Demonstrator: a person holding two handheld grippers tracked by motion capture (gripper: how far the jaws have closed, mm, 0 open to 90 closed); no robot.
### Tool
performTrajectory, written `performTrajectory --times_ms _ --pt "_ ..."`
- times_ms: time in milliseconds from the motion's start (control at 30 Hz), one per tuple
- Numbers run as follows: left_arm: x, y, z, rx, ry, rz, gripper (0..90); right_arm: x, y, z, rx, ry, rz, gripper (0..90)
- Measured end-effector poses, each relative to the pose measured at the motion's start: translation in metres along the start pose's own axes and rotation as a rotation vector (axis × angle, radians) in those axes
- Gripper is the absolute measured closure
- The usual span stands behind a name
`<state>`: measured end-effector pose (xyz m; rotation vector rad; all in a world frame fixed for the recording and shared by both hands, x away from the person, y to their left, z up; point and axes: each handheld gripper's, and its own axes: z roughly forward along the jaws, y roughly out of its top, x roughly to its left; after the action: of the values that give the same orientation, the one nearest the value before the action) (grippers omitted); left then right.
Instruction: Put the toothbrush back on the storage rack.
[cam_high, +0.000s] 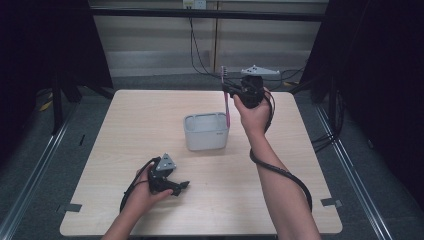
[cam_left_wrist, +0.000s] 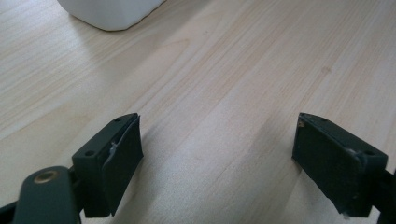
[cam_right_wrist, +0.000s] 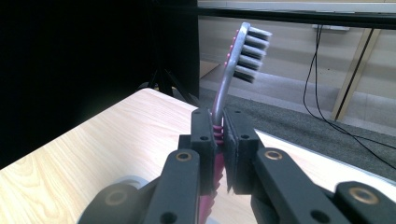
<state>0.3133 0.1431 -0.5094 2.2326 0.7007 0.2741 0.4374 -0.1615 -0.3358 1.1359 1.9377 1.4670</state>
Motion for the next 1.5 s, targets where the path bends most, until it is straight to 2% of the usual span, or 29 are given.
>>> performTrajectory --times_ms 633,1500 --pt "0.000 0.000 0.000 0.000 0.000 -0.001 15.4 -0.006 -0.006 0.011 -0.002 -0.018 0.000 83.0" --pt "0.000 0.000 0.000 -0.002 -0.001 0.000 15.4 -0.004 -0.020 0.023 0.006 -0.026 -0.009 82.8"
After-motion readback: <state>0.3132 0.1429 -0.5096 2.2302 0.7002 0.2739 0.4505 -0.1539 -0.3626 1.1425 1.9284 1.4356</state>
